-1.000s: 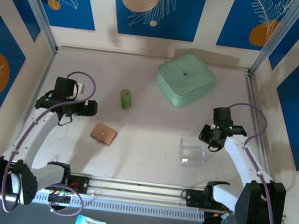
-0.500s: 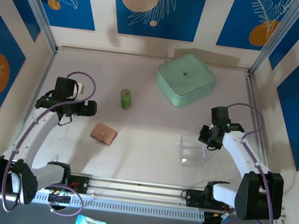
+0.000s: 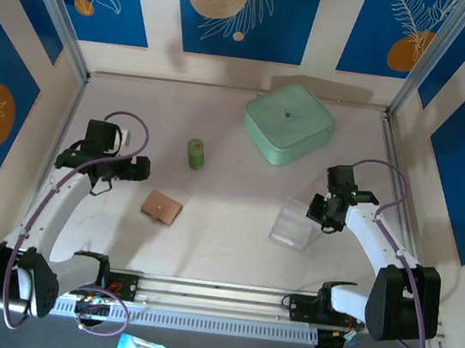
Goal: Take the credit cards out of the card holder
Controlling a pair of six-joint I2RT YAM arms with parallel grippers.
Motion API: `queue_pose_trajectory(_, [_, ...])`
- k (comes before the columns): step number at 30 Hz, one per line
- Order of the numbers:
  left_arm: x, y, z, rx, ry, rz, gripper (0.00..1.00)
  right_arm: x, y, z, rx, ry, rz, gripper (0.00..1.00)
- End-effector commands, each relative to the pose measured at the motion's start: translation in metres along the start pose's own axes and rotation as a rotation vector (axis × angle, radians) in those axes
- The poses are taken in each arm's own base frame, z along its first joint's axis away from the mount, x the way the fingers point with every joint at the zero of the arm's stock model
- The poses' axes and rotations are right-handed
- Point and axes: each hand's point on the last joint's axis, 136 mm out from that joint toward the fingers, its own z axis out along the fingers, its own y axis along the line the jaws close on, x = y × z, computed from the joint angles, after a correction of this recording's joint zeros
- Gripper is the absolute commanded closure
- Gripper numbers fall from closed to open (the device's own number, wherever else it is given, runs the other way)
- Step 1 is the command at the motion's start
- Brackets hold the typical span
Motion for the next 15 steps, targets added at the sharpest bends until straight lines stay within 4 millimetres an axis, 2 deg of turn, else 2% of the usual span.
queue_pose_trajectory(1, [0.006, 0.003, 0.001, -0.019, 0.032, 0.019, 0.0, -0.003, 0.008, -0.004, -0.021, -0.006, -0.015, 0.92])
queue_pose_trajectory(9, [0.007, 0.002, 0.002, -0.015, 0.039, 0.018, 0.0, -0.001, 0.021, -0.006, -0.031, -0.005, -0.04, 0.93])
queue_pose_trajectory(15, [0.007, 0.001, 0.003, -0.011, 0.045, 0.018, 0.0, -0.006, 0.05, -0.007, -0.037, -0.001, -0.09, 0.93])
